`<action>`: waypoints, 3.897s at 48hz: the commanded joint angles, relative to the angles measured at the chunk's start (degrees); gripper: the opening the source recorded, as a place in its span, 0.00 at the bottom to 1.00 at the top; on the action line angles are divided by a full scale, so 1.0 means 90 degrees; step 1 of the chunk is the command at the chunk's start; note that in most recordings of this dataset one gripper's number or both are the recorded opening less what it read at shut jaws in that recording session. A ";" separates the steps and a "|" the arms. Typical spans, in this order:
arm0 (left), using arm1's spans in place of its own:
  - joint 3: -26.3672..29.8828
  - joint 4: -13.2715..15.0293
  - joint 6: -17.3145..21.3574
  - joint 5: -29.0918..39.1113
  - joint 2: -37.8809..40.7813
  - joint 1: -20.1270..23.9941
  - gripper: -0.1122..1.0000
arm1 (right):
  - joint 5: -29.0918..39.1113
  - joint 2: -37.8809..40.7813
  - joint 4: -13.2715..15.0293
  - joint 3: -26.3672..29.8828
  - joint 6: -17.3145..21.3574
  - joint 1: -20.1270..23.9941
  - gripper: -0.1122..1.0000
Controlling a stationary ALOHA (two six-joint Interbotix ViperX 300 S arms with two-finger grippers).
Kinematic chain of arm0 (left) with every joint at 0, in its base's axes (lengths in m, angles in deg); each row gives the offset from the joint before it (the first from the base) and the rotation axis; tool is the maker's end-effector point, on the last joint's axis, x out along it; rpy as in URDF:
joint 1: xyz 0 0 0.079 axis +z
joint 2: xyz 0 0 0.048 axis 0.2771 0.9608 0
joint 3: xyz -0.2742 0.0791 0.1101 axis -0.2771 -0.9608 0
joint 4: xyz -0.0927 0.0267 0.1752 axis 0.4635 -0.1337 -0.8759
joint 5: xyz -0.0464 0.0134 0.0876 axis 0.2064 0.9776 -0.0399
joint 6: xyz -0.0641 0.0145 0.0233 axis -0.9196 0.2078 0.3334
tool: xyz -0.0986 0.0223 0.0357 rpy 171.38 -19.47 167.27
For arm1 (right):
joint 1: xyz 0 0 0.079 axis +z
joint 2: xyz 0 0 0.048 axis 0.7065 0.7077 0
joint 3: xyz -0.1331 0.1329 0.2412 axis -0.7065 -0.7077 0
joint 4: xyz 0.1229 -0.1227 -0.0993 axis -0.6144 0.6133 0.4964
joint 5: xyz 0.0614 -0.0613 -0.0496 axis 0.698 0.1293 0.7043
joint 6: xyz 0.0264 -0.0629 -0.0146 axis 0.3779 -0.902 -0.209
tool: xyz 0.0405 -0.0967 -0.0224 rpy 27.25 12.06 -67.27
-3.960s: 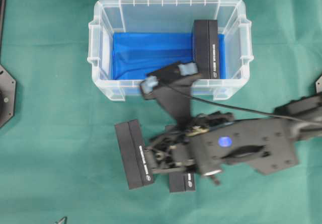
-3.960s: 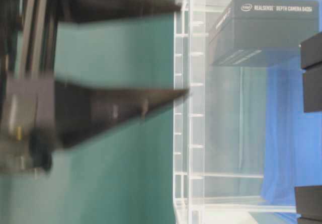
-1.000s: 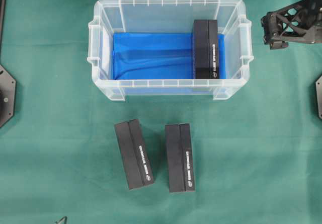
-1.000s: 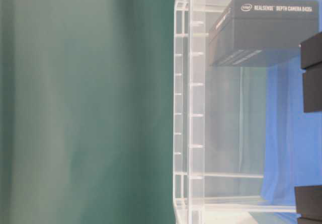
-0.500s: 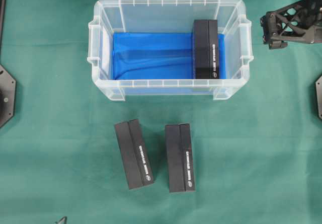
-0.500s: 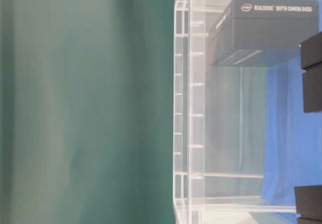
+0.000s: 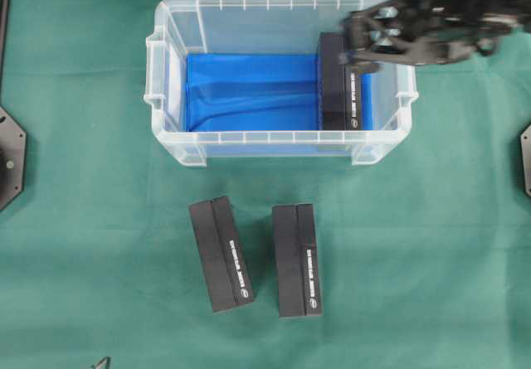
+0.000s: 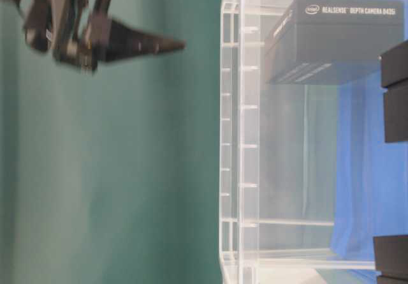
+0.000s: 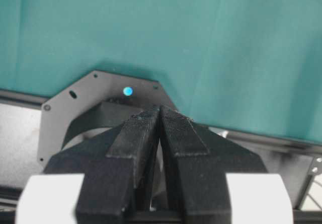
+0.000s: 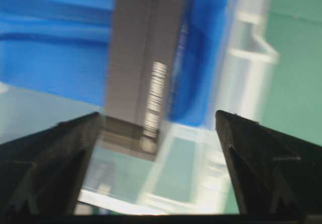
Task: Take the box out of the case with the right arm.
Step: 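Move the open right gripper over the last black box in the bin, then lower the right gripper around the last box and close it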
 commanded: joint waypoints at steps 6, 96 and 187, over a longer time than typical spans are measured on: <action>0.0049 -0.0020 0.0000 -0.0029 0.0020 -0.0010 0.10 | 0.0107 0.0527 0.0000 0.0732 -0.0166 0.0049 0.93; 0.0010 -0.0020 0.0000 -0.0029 0.0010 -0.0010 0.10 | 0.0371 0.0645 0.0000 0.0771 -0.0166 0.0059 0.93; 0.0000 -0.0020 -0.0029 -0.0078 0.0049 -0.0010 0.10 | -0.0684 0.1348 -0.0205 -0.0127 -0.0078 -0.0098 0.93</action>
